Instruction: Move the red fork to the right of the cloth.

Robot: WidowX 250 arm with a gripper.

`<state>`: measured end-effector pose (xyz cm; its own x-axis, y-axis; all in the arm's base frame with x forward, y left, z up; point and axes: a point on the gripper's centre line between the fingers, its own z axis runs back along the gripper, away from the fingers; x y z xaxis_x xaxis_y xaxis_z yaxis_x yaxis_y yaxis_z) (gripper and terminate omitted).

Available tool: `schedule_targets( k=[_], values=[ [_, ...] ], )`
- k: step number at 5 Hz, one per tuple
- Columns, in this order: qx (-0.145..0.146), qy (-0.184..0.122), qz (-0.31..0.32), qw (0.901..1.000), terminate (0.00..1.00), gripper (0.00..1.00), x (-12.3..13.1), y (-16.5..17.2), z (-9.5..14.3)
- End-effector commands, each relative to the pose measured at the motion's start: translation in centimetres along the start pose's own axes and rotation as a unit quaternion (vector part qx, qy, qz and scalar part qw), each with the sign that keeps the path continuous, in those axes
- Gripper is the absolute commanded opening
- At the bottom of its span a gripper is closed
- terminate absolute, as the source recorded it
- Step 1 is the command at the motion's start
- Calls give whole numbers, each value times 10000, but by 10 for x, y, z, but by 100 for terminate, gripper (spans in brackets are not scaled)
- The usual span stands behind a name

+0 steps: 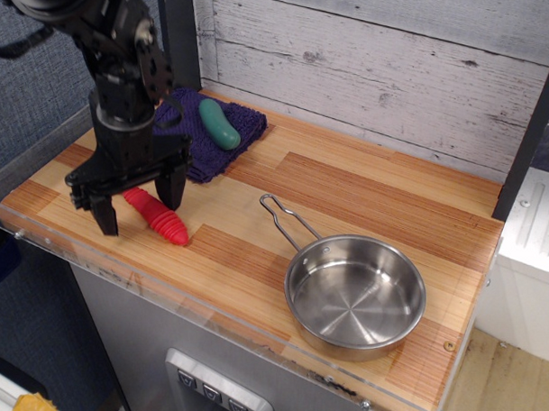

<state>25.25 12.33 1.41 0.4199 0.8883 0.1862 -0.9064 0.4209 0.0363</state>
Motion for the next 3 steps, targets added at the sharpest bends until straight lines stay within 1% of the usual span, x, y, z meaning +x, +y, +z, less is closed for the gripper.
schedule_targets(
  k=[1, 2, 3],
  values=[
    [61, -120, -134, 9998, 0, 0, 9, 2, -4],
    [112, -153, -104, 9998, 0, 0, 6, 2, -2],
    [240, -239, -47, 9994, 0, 0, 4, 2, 5]
  ],
)
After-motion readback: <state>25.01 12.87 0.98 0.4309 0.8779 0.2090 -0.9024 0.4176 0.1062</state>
